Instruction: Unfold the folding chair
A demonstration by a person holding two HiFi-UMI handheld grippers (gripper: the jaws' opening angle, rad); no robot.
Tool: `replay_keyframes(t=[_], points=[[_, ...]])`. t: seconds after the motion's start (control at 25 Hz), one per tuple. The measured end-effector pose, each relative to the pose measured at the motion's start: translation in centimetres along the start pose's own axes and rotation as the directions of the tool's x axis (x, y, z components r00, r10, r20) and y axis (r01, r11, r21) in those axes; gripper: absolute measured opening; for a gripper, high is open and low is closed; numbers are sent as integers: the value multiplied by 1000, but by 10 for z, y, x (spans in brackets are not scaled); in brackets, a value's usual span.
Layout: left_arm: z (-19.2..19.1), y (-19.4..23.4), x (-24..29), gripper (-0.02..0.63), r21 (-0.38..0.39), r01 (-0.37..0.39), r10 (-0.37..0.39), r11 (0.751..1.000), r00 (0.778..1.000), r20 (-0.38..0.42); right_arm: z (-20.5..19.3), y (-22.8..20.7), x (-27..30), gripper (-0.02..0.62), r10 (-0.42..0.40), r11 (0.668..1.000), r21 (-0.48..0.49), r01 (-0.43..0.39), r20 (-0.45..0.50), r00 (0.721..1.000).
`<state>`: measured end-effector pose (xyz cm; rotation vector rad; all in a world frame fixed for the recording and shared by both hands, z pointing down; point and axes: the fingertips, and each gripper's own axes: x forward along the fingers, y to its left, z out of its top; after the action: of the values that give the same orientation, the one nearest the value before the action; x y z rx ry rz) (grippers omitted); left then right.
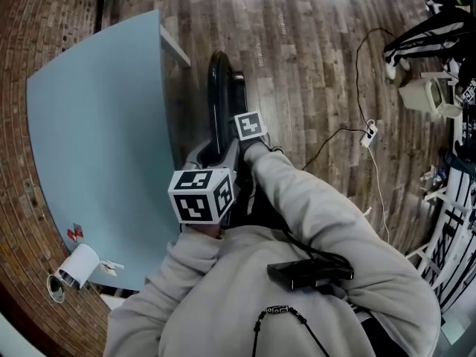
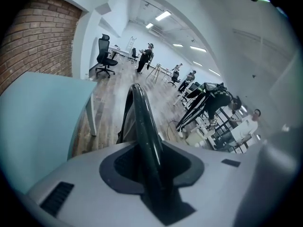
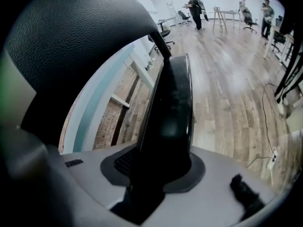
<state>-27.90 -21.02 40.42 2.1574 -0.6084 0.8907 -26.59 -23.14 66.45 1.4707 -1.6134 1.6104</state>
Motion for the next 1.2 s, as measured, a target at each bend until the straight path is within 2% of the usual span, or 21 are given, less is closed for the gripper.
replay_keyframes(t=[0.28, 0.4, 0.56, 0.72, 0.92, 1.08, 1.2], points=[[-8, -75, 26, 112, 28, 3, -3, 1000, 1000, -12, -19, -63, -55, 133, -2, 996, 88, 0, 14, 1000], [-11, -97, 41, 114, 32, 3, -2, 999, 999, -41, -27, -85, -65, 135, 11, 998, 67, -9, -20, 1000], [-23, -116, 57, 114, 26, -33, 34, 999, 998, -53, -47, -109, -69, 133, 5, 999, 51, -1, -72, 997], [-21, -133, 67, 127, 41, -33, 35, 999, 999, -37, -40, -117, -71, 135, 56, 998, 11, -56, -24, 998], [-19, -153, 75, 140, -4, 3, -3, 1000, 1000, -18, -43, -131, -84, 133, 77, 996, 35, -77, -7, 997], [-20, -164, 83, 146, 64, 0, 3, 998, 999, -39, -52, -159, -99, 130, 81, 995, 68, -80, -11, 997], [-20, -174, 88, 146, 87, 3, 1, 996, 999, -42, -58, -179, -103, 130, 120, 991, 68, -119, -1, 993]])
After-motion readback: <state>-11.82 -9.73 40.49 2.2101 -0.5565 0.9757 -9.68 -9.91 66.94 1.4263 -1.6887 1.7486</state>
